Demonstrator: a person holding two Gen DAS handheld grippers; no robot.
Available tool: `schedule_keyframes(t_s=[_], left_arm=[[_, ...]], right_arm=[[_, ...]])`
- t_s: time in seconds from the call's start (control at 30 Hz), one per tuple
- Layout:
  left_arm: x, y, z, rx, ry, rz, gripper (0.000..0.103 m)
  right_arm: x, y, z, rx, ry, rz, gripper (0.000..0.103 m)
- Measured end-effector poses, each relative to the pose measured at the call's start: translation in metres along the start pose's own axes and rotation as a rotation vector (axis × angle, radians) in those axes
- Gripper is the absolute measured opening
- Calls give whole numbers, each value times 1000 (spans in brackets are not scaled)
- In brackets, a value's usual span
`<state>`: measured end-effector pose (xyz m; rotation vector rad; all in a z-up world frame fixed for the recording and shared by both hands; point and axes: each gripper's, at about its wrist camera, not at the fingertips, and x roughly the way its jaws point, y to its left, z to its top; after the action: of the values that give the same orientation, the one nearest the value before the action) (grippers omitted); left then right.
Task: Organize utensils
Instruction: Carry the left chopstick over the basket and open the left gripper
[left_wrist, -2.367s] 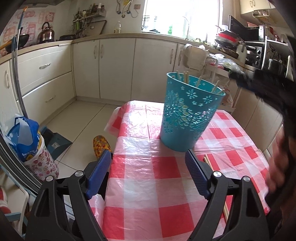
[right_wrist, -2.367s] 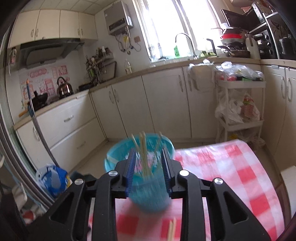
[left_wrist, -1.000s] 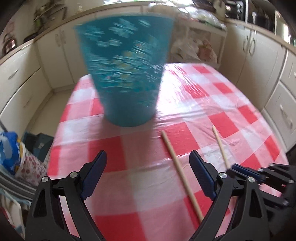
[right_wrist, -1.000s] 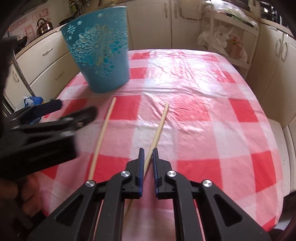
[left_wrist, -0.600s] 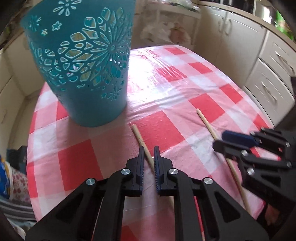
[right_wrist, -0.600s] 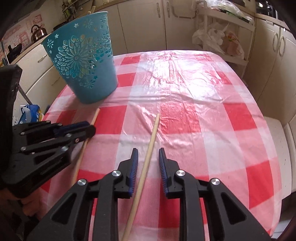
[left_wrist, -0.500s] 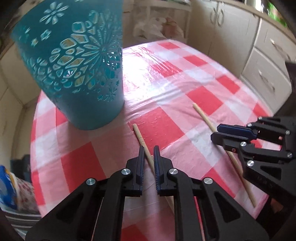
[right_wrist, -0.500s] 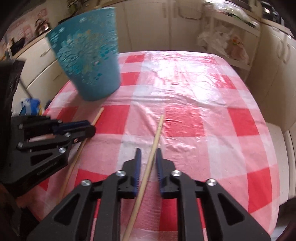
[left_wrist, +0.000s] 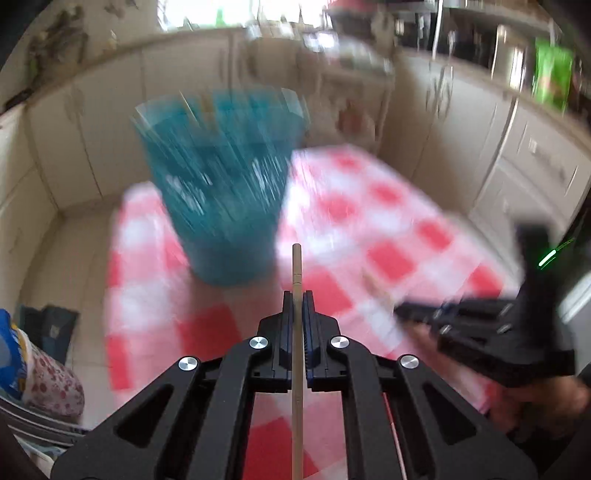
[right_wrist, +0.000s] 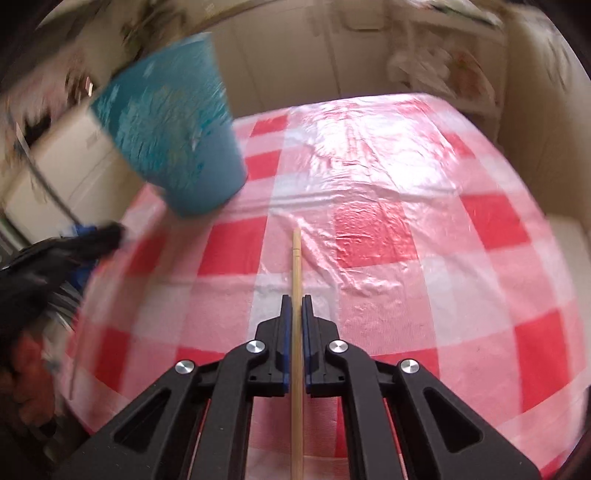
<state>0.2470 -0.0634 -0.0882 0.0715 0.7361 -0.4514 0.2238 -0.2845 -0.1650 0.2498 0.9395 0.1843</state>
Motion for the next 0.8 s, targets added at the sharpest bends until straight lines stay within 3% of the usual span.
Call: schedule_keyframes(t_s=[0.17,0.23,0.37,0.57,0.8], left_arm=[[-66,27,70,-44,-263,39,4],[-80,35,97,-61,-372,57,4],[-84,49,140,-106,-509,68,4],[-54,61,180,-154,-578,132,4],[-14,77,193,-259,-587,140,5]], right_arm=[[-19,-1,7,35,-110,35,6],[-24,-1,8,47,-140,49,6],[-24,-1,10,53,-153,50,6],[-30,-7,8,72,-187,43,6],[-35,-8,9,73,-204,48,6]])
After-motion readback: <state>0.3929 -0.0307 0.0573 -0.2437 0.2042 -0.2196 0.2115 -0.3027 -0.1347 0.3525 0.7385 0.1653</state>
